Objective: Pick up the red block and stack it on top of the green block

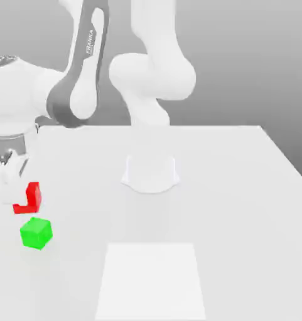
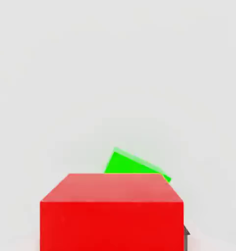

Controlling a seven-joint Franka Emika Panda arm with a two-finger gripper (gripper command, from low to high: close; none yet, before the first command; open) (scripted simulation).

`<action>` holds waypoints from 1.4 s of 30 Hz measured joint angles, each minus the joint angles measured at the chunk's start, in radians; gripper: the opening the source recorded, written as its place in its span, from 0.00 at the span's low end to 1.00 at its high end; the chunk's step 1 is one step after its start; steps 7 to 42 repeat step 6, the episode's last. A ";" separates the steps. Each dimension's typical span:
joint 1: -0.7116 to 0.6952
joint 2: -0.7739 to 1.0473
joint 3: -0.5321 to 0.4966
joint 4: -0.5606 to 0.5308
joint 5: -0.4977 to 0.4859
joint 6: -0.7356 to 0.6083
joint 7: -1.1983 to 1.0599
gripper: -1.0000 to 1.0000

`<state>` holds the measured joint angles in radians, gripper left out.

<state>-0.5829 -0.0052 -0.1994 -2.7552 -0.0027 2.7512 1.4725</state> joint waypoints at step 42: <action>-0.015 0.124 0.033 0.003 0.076 0.118 -0.053 1.00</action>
